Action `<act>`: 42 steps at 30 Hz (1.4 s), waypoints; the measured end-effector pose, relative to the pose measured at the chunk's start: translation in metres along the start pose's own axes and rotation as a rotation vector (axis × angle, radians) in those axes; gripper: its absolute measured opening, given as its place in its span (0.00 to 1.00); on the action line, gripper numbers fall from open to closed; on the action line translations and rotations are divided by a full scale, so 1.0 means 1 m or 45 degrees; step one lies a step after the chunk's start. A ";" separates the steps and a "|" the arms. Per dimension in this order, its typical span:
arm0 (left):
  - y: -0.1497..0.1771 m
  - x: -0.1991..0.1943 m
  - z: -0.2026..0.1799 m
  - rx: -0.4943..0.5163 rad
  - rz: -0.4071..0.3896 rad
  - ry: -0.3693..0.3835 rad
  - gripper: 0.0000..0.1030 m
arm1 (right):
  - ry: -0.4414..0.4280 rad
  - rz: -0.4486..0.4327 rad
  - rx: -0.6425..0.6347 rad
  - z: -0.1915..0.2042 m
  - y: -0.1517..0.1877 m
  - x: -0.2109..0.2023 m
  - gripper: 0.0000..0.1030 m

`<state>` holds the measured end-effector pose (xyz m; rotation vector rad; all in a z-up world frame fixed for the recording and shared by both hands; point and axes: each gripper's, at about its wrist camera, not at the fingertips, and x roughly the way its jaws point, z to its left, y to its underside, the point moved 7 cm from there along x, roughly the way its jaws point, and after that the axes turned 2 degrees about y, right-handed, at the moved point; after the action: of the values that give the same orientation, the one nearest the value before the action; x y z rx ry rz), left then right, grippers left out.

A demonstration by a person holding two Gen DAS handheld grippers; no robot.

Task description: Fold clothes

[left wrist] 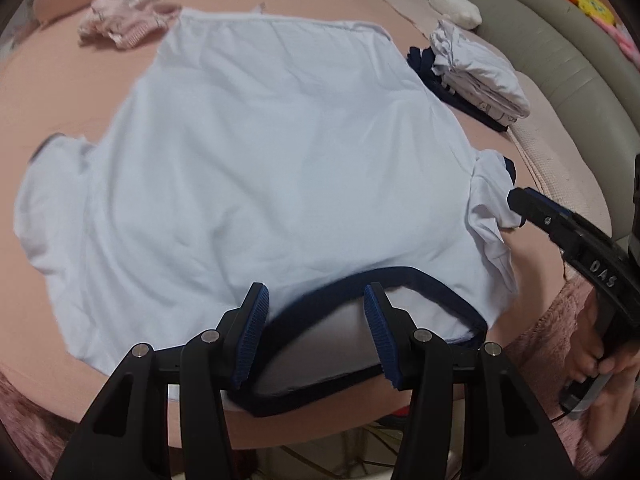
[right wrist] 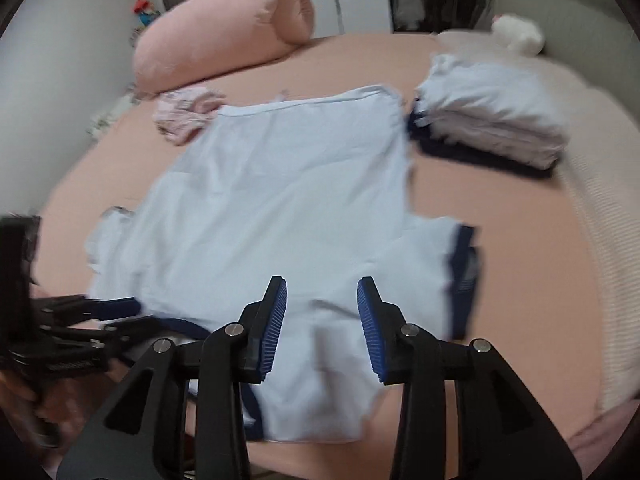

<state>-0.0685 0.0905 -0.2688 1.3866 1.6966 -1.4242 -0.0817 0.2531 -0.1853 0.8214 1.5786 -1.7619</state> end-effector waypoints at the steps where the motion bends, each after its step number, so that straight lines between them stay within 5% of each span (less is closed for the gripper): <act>1: 0.001 0.003 -0.003 0.015 0.012 -0.028 0.50 | 0.036 0.018 0.024 -0.008 0.002 0.002 0.37; 4: -0.001 0.009 -0.012 0.056 0.030 -0.103 0.51 | 0.093 0.094 0.219 -0.043 0.009 0.011 0.37; 9: -0.013 0.012 -0.018 0.053 0.011 -0.163 0.50 | 0.038 0.210 0.556 -0.103 0.028 0.027 0.40; 12: -0.021 0.008 -0.021 0.080 -0.016 -0.194 0.50 | -0.079 0.187 0.724 -0.124 0.031 0.026 0.40; 17: -0.026 0.001 -0.018 0.142 -0.043 -0.247 0.50 | 0.017 0.132 0.928 -0.178 0.038 0.016 0.40; 19: -0.028 0.000 -0.013 0.116 -0.047 -0.229 0.50 | -0.035 0.149 0.946 -0.179 0.038 0.020 0.43; 23: -0.040 -0.003 -0.019 0.109 -0.081 -0.158 0.50 | -0.315 0.123 0.994 -0.152 0.028 0.028 0.55; 30: -0.086 0.024 -0.132 0.454 -0.081 0.073 0.50 | 0.000 0.084 0.953 -0.162 0.032 0.008 0.54; 34: -0.084 0.057 -0.178 0.604 -0.038 0.087 0.51 | 0.142 0.150 0.875 -0.163 0.044 0.004 0.54; 40: -0.076 0.073 -0.219 0.815 -0.077 0.010 0.51 | 0.169 0.180 0.820 -0.167 0.049 0.007 0.54; 42: -0.077 0.081 -0.222 0.858 -0.059 -0.015 0.38 | 0.201 0.174 0.819 -0.173 0.047 0.010 0.53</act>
<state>-0.1196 0.3319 -0.2398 1.6632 1.2873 -2.1448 -0.0432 0.4209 -0.2369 1.3580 1.0007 -2.1685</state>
